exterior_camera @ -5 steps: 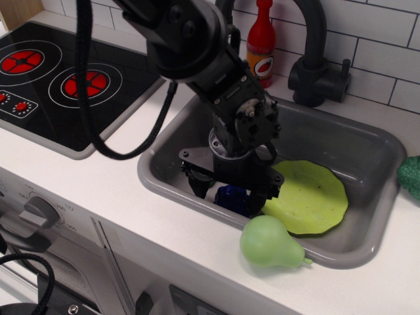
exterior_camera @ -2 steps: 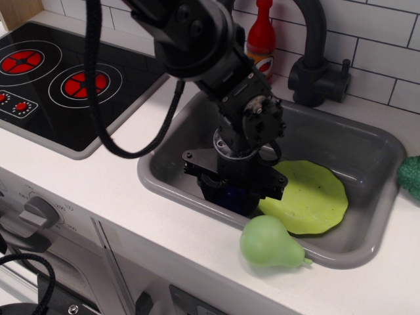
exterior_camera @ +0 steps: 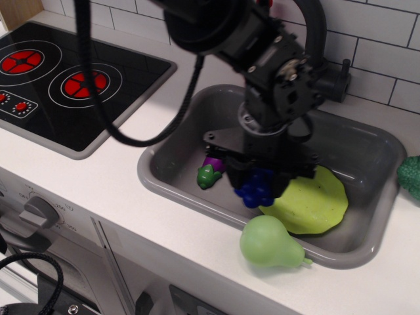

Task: Put blueberries on plate sink

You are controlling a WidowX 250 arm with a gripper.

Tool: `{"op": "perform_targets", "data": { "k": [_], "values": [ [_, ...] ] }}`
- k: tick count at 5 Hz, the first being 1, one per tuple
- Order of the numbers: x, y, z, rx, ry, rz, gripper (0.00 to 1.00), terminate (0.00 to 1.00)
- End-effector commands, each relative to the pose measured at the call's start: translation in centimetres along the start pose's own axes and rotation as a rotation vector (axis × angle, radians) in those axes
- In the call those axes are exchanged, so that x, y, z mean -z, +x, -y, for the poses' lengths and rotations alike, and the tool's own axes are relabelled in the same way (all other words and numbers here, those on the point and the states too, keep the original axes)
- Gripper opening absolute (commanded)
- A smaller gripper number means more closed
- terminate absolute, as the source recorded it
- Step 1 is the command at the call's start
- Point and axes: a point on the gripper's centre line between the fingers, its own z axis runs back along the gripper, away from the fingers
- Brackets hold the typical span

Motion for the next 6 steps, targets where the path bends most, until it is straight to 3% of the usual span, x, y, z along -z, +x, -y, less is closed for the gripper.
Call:
{"op": "perform_targets", "data": {
  "k": [1, 4, 5, 6],
  "values": [
    [0.1, 3.0, 3.6, -0.066, -0.018, 0.052, 0.00, 0.00],
    [1.9, 4.2, 4.5, -0.093, 0.064, 0.019, 0.00, 0.00],
    [1.9, 3.9, 4.4, -0.097, 0.100, -0.034, 1.00, 0.00],
    [1.3, 3.9, 4.2, -0.084, 0.094, -0.060, 1.00, 0.00]
  ]
}}
